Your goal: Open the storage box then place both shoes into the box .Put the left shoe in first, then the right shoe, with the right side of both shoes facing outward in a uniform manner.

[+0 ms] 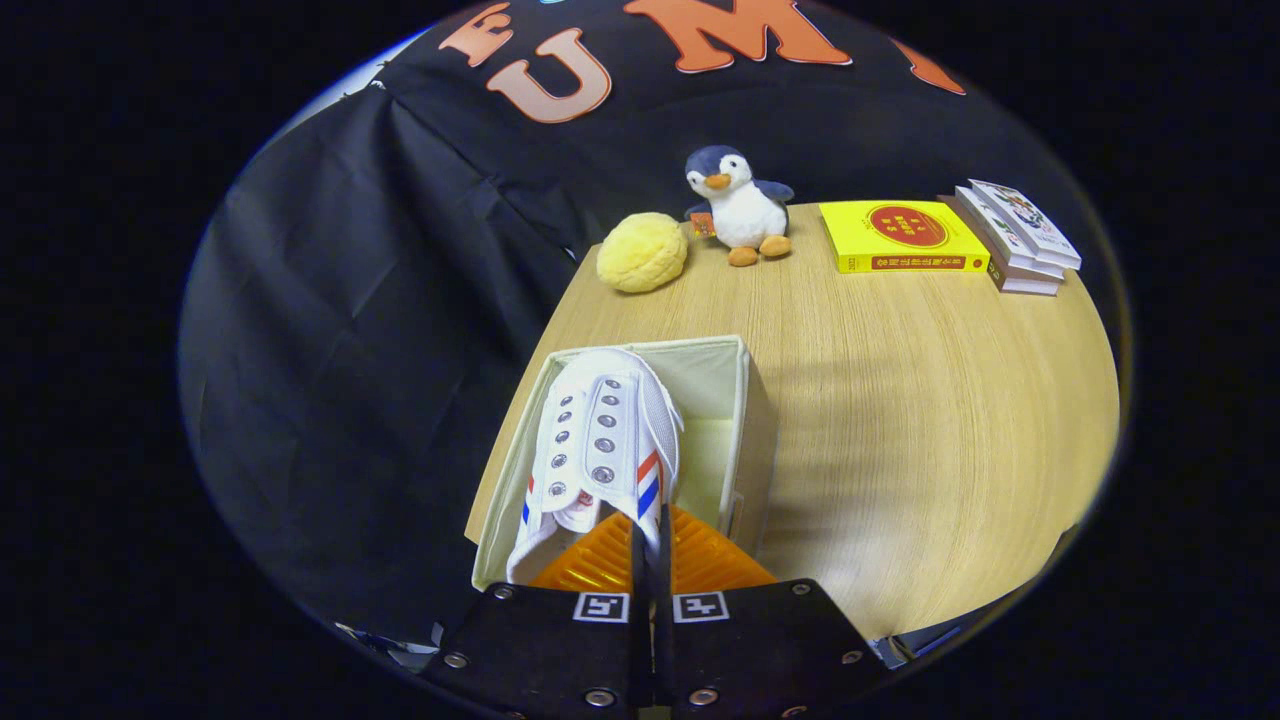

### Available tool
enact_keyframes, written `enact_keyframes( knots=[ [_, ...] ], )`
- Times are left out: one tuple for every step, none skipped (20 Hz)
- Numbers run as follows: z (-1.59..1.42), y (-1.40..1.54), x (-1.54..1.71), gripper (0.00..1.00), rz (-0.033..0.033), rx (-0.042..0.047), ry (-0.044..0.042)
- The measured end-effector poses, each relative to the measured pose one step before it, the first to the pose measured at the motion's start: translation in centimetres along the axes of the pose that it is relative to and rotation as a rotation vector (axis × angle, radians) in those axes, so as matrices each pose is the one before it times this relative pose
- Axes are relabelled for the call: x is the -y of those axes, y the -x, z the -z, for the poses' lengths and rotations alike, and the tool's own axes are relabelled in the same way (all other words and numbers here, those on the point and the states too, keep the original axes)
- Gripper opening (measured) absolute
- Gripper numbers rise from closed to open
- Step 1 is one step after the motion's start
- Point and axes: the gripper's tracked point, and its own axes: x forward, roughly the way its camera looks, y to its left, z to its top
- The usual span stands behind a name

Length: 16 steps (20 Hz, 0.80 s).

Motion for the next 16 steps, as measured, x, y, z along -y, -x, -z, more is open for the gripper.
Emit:
enact_keyframes(
  knots=[
    [0.270, -0.390, 0.019, 0.02, 0.01726, -0.01269, 0.00066],
    [0.459, -0.350, -0.017, 0.02, 0.01612, -0.02102, 0.00554],
    [0.389, -0.359, 0.220, 0.03, 0.01549, -0.01794, 0.00035],
    [0.386, -0.325, 0.276, 0.03, 0.01436, -0.01443, -0.00510],
    [0.278, -0.260, 0.319, 0.03, 0.01397, -0.01058, -0.01364],
    [0.052, -0.063, 0.073, 0.03, -0.00217, -0.00689, -0.01640],
    [-0.173, -0.162, -0.472, 0.05, -0.02076, 0.00173, -0.02230],
    [0.055, -0.034, -0.684, 0.13, -0.03331, -0.00260, -0.01514],
    [0.127, -0.083, -0.589, 0.20, -0.03521, -0.01368, 0.00565],
    [-0.178, 0.021, -0.653, 0.35, -0.03352, 0.00150, 0.01048],
    [-0.418, 0.564, -0.682, 0.40, -0.03431, 0.02031, 0.01113],
    [-0.403, 0.594, -0.603, 0.46, -0.02953, 0.02021, 0.01513],
    [-0.442, 0.497, -0.262, 0.51, -0.01805, 0.01948, 0.02030],
    [-0.514, 0.588, 0.042, 0.57, -0.00759, 0.02273, 0.02407],
    [-0.607, 0.597, 0.263, 0.62, -0.00085, 0.02837, 0.02442],
    [-0.778, 0.586, 0.318, 0.70, 0.00483, 0.03606, 0.01922]
  ],
)
